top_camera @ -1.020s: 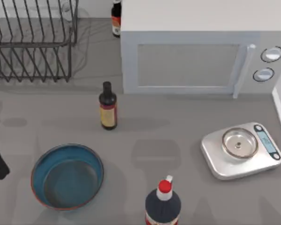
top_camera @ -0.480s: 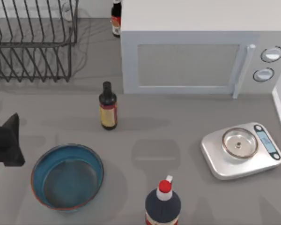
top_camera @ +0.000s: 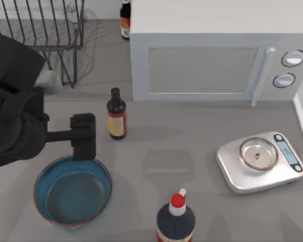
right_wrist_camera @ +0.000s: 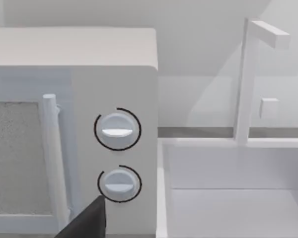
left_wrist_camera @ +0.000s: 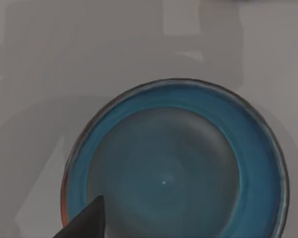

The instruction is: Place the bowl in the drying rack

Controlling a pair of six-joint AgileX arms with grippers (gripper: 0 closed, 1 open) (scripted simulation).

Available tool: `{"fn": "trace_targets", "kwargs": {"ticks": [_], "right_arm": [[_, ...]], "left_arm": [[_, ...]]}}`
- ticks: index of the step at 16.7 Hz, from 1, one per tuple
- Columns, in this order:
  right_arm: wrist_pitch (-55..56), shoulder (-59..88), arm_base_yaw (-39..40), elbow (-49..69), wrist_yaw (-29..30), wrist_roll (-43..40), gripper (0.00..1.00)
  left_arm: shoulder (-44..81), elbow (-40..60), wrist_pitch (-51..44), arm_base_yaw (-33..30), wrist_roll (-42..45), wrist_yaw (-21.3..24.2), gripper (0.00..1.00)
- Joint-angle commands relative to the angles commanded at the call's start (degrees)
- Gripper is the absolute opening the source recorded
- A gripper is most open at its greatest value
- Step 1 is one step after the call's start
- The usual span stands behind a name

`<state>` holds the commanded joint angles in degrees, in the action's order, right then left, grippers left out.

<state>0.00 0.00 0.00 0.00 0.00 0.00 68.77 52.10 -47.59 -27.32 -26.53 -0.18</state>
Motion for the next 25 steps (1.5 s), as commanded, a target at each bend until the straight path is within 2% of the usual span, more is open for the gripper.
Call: {"fn": "trace_targets", "kwargs": {"ticks": [6,11,18,25], "right_arm": [[0.0,0.0,0.0,0.0,0.0,0.0,1.0],[0.0,0.0,0.0,0.0,0.0,0.0,1.0],[0.0,0.0,0.0,0.0,0.0,0.0,1.0],[0.0,0.0,0.0,0.0,0.0,0.0,1.0]], "left_arm": [[23.3,19.1,-16.5,-9.9,-9.5,0.2,1.0],[30.1,25.3,-21.0,-12.9,-12.4,0.2,1.0],[30.7,23.3,-18.6,-12.7,-12.2,0.2,1.0],[36.3,11.7,-0.6,-12.7,-12.1,0.2,1.0]]}}
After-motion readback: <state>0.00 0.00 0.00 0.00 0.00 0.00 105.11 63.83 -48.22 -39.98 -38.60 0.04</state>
